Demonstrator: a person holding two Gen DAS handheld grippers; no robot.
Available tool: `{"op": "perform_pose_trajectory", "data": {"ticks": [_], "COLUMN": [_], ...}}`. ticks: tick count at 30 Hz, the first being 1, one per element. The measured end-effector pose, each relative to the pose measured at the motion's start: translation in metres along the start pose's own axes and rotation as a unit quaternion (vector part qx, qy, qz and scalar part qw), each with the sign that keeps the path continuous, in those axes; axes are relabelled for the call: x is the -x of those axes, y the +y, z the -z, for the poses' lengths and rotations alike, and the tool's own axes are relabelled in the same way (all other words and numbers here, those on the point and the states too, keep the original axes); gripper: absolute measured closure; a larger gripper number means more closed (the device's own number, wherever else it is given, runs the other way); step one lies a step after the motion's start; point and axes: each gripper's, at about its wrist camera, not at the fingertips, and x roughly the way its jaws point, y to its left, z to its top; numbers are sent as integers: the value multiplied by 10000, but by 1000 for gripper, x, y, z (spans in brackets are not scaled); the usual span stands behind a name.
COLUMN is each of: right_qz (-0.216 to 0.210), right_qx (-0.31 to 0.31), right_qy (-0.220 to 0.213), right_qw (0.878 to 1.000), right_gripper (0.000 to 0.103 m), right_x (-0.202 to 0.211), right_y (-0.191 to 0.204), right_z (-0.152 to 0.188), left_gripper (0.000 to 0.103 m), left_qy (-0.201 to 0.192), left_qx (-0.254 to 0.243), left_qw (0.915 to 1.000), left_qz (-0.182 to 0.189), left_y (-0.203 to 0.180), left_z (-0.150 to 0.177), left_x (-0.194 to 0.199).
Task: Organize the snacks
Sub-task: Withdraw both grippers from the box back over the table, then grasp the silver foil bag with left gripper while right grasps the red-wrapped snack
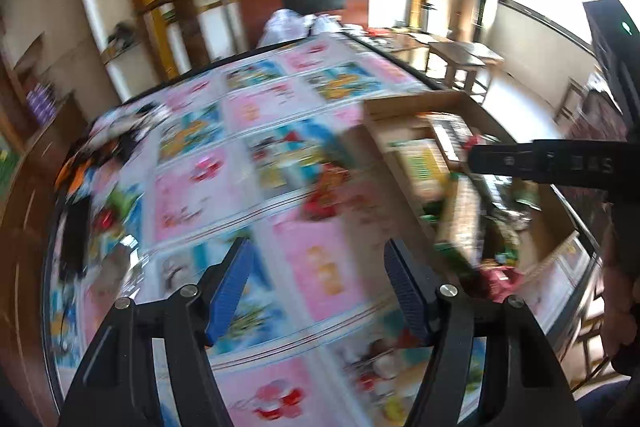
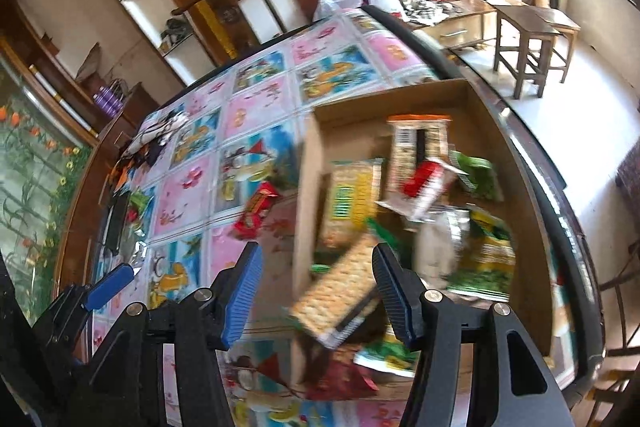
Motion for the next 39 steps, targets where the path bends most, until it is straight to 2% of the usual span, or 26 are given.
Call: {"op": "perform_pose_trajectory", "data": {"ticks": [5, 9, 15, 19, 21, 22, 23, 24, 27, 28, 33, 35, 36, 39], "right_qz": [-220, -306, 51, 525, 604, 735, 808, 878, 1137, 1164, 1078, 1028, 982, 871], "right_qx": [165, 172, -108, 21, -27, 41, 82, 138, 560, 676, 1443, 1670, 1780, 1896], "right_qy": [268, 658, 1334, 1546, 1631, 1687, 1689, 1655, 1513, 1490, 1469, 1434, 1438, 1488], "right_qw": [9993, 9972, 9910, 9866, 9848, 9829, 9823, 9822, 9803, 9796, 9726, 9700, 9685, 9666], "right_gripper": [39, 37, 37, 37, 38, 41, 50, 51, 70, 80, 83, 83, 83, 82], "right_x": [-22, -57, -127, -162, -173, -179, -182, -184, -188, -188, -180, -172, -167, -155], "right_y": [32, 56, 74, 80, 80, 82, 83, 85, 97, 100, 123, 127, 129, 127], "right_z": [-8, -19, -37, -43, -43, -42, -41, -40, -38, -37, -8, 9, 19, 36], "left_gripper": [35, 35, 35, 35, 35, 35, 35, 35, 35, 35, 34, 27, 24, 23], "left_qy": [141, 339, 560, 621, 644, 662, 671, 678, 716, 735, 781, 875, 959, 1214], "left_qx": [687, 1187, 1745, 1909, 1967, 1988, 2001, 2030, 2115, 2157, 2319, 2424, 2567, 2936], "left_qw": [9969, 9904, 9788, 9741, 9723, 9716, 9712, 9703, 9682, 9674, 9645, 9613, 9569, 9448], "left_qz": [-357, -624, -917, -1044, -1087, -1097, -1107, -1126, -1124, -1110, -997, -973, -959, -803], "left_y": [59, 102, 153, 175, 183, 187, 190, 194, 200, 202, 207, 209, 213, 223], "left_z": [18, 40, 72, 85, 90, 92, 92, 94, 94, 92, 76, 67, 62, 55], "left_x": [1, 1, 6, 12, 14, 14, 14, 14, 12, 10, -2, -11, -19, -39]}}
